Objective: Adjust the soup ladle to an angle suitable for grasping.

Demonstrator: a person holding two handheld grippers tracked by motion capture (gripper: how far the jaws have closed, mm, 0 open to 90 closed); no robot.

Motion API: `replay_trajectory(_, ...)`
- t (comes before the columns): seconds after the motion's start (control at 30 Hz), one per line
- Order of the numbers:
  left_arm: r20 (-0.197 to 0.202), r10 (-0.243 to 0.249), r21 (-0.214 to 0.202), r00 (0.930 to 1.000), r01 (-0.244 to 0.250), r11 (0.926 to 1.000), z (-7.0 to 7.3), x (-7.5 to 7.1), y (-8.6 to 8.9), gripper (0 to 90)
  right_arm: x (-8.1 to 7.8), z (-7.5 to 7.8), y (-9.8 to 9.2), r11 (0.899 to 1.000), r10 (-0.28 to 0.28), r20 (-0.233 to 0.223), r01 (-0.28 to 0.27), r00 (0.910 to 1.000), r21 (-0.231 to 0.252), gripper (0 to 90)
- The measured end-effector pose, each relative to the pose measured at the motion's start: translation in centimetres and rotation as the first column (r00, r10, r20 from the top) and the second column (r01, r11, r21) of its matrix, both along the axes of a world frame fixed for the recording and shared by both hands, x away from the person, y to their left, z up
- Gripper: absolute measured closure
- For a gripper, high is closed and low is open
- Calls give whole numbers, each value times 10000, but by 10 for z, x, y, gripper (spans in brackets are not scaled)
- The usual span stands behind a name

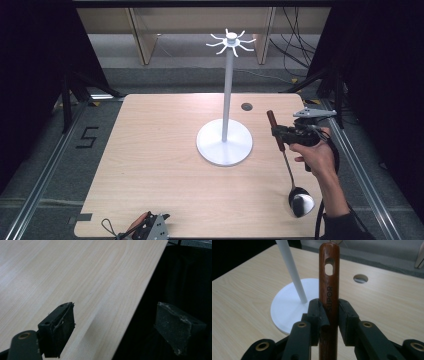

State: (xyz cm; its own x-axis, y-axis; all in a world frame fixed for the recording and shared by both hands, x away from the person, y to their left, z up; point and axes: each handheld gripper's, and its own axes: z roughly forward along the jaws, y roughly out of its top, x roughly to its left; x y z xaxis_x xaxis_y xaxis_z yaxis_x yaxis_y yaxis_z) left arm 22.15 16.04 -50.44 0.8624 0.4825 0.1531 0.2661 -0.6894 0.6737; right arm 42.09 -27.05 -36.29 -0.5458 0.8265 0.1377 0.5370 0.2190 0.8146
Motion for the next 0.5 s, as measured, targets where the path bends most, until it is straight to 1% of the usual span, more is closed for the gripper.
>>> replay_trajectory(0.03, -5, -4, -2, 10000, 4, 10000, 0, 0, 0, 154, -2, 2, -2, 9999, 122, 203, -120, 9997, -109, 739)
replay_trajectory(0.07, -4, -3, 8, 10000, 3, 10000, 0, 0, 0, 154, -7, 5, -2, 10000, 63, 370, -64, 9993, 24, 739)
replay_trajectory(0.1, -28, 13, -24, 10000, -13, 10000, 0, 0, 0, 154, -10, 7, -3, 9998, 201, 625, -201, 9978, -19, 739)
replay_trajectory(0.13, -53, 40, -57, 10000, -40, 10000, 0, 0, 0, 154, -14, 9, -3, 9998, 180, 884, -182, 9959, 9, 739)
replay_trajectory(0.17, -58, 37, -64, 10000, -37, 10000, 0, 0, 0, 154, -19, 12, -4, 9998, 204, 870, -199, 9960, -69, 739)
replay_trajectory(0.2, -48, 14, -44, 10000, -14, 10000, 0, 0, 0, 154, -24, 15, -4, 9997, 242, 981, -243, 9949, 0, 739)
replay_trajectory(0.23, -39, -13, 11, 10000, 13, 10000, 0, 0, 0, 154, -27, 16, -5, 9997, 219, 1456, -227, 9891, 38, 739)
replay_trajectory(0.3, -45, 0, 13, 10000, 0, 10000, 0, 0, 0, 154, -35, 21, -8, 9990, 424, 1657, -442, 9853, 74, 739)
replay_trajectory(0.37, -48, -3, -7, 10000, 2, 10000, 0, 0, 0, 154, -41, 25, -10, 9988, 475, 1738, -484, 9836, 9, 740)
replay_trajectory(0.4, -37, 1, 0, 10000, -1, 10000, 0, 0, 0, 154, -43, 26, -11, 9986, 503, 2009, -525, 9783, 56, 740)
replay_trajectory(0.43, -35, 2, 2, 10000, -2, 10000, 0, 0, 0, 154, -46, 28, -12, 9986, 469, 1990, -507, 9789, 139, 740)
replay_trajectory(0.47, -35, 14, -10, 10000, -14, 10000, 0, 0, 0, 154, -47, 31, -13, 9981, 589, 2155, -618, 9747, 68, 739)
replay_trajectory(0.5, -32, 20, -20, 10000, -20, 10000, 0, 0, 0, 154, -50, 34, -15, 9978, 645, 2182, -661, 9738, 0, 740)
